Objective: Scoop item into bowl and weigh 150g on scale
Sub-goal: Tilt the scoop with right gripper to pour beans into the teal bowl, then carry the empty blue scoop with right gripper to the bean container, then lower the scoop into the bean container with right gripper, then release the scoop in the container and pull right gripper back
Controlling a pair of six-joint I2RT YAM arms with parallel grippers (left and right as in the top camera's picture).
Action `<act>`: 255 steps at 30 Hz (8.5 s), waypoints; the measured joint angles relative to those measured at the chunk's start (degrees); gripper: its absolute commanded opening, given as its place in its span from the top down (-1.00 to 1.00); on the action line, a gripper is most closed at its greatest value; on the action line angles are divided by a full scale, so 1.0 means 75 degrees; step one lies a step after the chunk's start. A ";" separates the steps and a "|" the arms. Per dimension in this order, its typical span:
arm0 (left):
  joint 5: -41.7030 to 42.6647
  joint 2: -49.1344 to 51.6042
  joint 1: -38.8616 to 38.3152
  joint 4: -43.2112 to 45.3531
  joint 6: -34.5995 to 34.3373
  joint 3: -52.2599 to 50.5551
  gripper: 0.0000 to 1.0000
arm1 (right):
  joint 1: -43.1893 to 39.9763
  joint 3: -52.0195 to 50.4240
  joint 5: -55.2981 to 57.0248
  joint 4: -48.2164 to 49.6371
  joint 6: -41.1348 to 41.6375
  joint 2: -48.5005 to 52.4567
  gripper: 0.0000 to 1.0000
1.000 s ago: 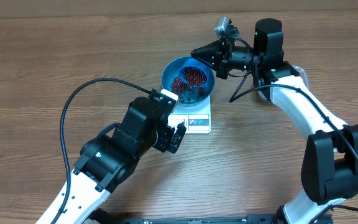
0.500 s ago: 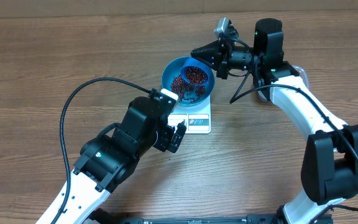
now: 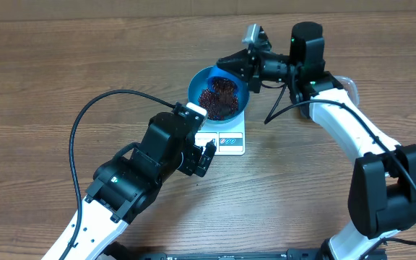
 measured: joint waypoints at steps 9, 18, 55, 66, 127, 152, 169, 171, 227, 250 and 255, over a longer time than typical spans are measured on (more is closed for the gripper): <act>-0.0015 0.0000 0.0000 0.0009 0.0000 0.0000 -0.99 | 0.0102 0.0000 0.0000 -0.0006 -0.0356 0.0000 0.92; -0.0015 0.0000 0.0000 0.0009 0.0000 0.0000 -0.99 | 0.0099 0.0000 -0.0213 -0.0006 -0.0909 0.0000 0.92; -0.0017 0.0000 0.0000 0.0026 0.0000 0.0000 -0.99 | 0.0102 0.0000 -0.0632 0.0277 -0.2334 0.0000 0.92; -0.0017 0.0000 0.0000 0.0047 0.0000 -0.0006 -0.99 | -0.0035 0.0044 -0.0766 0.2838 0.0845 0.0000 0.93; -0.0015 0.0000 0.0000 0.0332 0.0000 -0.0012 -0.99 | -0.4266 0.0108 0.3777 -0.4191 0.0997 0.0000 0.79; -0.0012 0.0000 0.0000 0.0335 0.0000 -0.0012 -0.99 | -0.4266 0.0108 0.4077 -0.5569 0.0898 -0.0207 0.14; 0.0076 0.0000 0.0000 0.0338 0.0000 -0.0012 -0.99 | -0.4264 0.0114 0.5062 -0.6257 0.0729 -0.1615 0.50; 0.0079 0.0000 0.0000 0.0338 0.0000 -0.0012 -0.99 | -0.4266 0.0114 0.5062 -0.6263 0.0729 -0.1612 0.50; 0.0102 0.0000 0.0000 0.0414 0.0000 -0.0012 -0.99 | -0.7717 0.0114 0.0425 -0.5622 0.1856 0.0481 -1.00; 0.0105 0.0000 0.0000 0.0417 0.0000 -0.0015 -0.99 | -0.7542 0.1626 -0.3611 0.0621 0.6467 0.2171 -1.00; 0.0105 0.0000 0.0000 0.0417 0.0000 -0.0015 -0.99 | -0.7542 0.1626 -0.3736 0.0743 0.7324 0.2171 -1.00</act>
